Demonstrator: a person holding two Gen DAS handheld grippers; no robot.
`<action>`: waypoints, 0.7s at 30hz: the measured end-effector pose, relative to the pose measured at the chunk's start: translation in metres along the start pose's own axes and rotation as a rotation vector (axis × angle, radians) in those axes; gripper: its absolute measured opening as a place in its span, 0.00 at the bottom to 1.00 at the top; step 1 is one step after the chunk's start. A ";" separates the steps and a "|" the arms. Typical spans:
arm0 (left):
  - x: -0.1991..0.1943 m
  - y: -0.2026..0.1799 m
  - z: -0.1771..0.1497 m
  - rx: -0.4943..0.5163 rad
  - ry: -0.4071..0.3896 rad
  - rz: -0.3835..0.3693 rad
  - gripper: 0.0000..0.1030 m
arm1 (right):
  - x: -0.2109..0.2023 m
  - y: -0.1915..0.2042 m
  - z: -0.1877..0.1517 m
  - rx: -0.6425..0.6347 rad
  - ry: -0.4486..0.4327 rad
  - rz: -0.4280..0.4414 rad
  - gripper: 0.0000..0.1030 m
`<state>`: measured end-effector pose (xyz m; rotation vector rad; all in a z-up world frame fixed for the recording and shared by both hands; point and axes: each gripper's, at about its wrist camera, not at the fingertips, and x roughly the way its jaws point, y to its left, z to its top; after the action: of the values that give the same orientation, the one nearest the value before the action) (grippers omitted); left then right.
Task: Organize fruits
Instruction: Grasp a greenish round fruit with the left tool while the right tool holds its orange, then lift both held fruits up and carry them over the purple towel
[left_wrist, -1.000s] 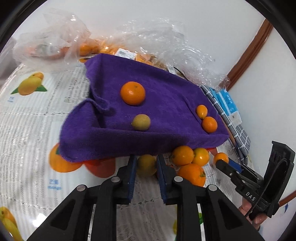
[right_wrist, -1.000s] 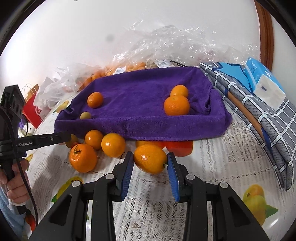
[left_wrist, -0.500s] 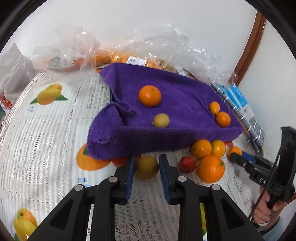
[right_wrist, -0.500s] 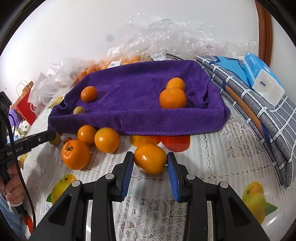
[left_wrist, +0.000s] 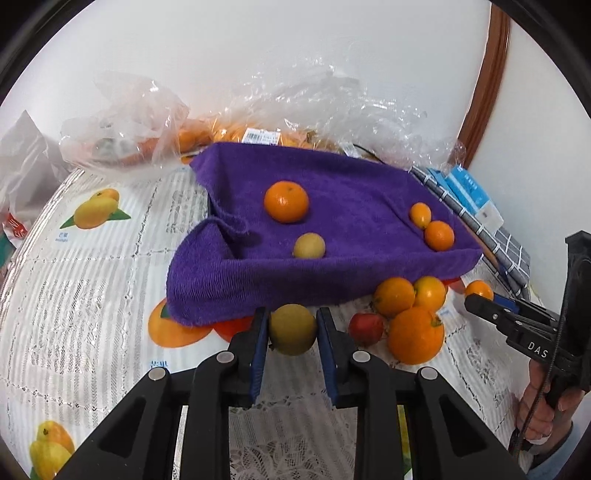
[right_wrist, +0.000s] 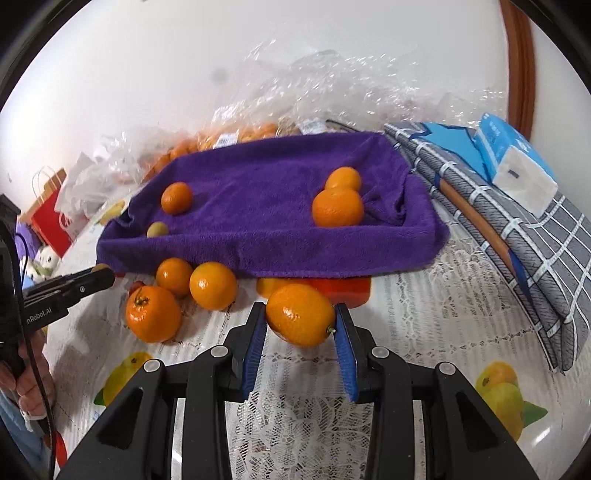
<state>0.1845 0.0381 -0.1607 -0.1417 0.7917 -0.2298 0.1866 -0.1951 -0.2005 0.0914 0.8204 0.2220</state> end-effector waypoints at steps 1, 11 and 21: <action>-0.002 0.000 0.000 -0.003 -0.011 0.002 0.24 | -0.002 -0.001 0.000 0.004 -0.011 -0.002 0.35; -0.032 -0.004 0.006 0.001 -0.128 -0.020 0.24 | -0.015 -0.012 -0.001 0.073 -0.045 -0.023 0.35; -0.077 -0.019 0.048 -0.010 -0.208 0.002 0.24 | -0.052 0.000 0.032 0.060 -0.105 -0.019 0.35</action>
<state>0.1637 0.0410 -0.0704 -0.1711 0.5859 -0.2062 0.1760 -0.2073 -0.1418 0.1507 0.7233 0.1734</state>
